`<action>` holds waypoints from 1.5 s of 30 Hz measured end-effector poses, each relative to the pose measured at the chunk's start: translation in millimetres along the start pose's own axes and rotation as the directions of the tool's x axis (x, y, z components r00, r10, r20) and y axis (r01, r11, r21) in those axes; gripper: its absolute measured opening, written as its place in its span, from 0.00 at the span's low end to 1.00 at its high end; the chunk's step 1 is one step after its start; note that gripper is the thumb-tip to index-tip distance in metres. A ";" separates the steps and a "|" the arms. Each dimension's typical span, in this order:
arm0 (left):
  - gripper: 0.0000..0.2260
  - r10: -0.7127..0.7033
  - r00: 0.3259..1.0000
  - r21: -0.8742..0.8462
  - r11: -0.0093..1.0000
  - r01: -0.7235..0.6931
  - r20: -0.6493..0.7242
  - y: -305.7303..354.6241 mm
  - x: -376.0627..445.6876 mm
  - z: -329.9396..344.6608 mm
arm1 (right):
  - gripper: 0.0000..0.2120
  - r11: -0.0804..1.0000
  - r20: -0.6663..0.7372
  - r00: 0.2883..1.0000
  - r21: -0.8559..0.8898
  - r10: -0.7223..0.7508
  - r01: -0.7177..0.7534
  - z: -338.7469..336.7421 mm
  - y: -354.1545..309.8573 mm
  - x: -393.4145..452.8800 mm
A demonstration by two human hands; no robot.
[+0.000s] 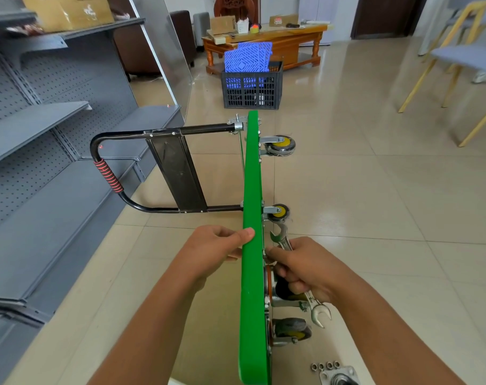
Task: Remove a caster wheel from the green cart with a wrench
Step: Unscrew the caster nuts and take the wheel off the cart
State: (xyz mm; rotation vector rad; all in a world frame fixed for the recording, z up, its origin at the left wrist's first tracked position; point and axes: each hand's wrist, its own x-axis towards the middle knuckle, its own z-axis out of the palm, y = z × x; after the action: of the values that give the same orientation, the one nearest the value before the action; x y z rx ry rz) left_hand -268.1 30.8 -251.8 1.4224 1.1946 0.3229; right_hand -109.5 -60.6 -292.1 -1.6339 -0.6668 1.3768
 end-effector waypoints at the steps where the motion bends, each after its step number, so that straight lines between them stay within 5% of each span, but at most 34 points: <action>1: 0.18 0.001 1.000 0.000 1.000 -0.001 0.000 -0.3 0.2 -0.2 | 0.06 1.000 0.010 1.000 -0.009 0.002 -0.002 -1.7 -0.2 -0.3; 14: 0.18 -0.012 1.000 0.034 0.999 0.012 -0.005 -0.4 3.2 -0.9 | 0.04 0.990 -0.067 0.990 -0.079 -0.125 0.120 -0.2 2.1 5.7; 21: 0.18 0.025 1.000 0.027 0.999 -0.025 0.003 -3.6 8.8 -1.5 | 0.13 0.989 -0.097 0.988 -0.096 -0.121 0.112 4.3 0.9 7.9; 31: 0.18 0.013 1.000 0.043 0.999 -0.012 -0.005 -4.0 10.0 -2.0 | 0.04 0.982 -0.048 0.989 -0.132 -0.143 0.136 -1.7 3.6 7.9; 39: 0.19 0.018 1.000 0.035 0.999 -0.017 -0.007 -3.5 7.8 -1.8 | 0.13 0.976 -0.065 0.988 -0.178 -0.139 0.125 1.5 5.4 8.5; 45: 0.18 -0.007 1.000 0.044 0.999 0.007 0.006 3.1 2.1 -1.6 | 0.04 0.973 -0.079 0.979 -0.148 -0.188 0.175 0.3 4.3 3.5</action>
State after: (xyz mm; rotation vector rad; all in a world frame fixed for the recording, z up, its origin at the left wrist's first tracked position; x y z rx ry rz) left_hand -267.0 34.0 -249.6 1.4564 1.2081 0.2890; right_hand -109.6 -59.6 -297.5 -1.6901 -0.8521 1.1375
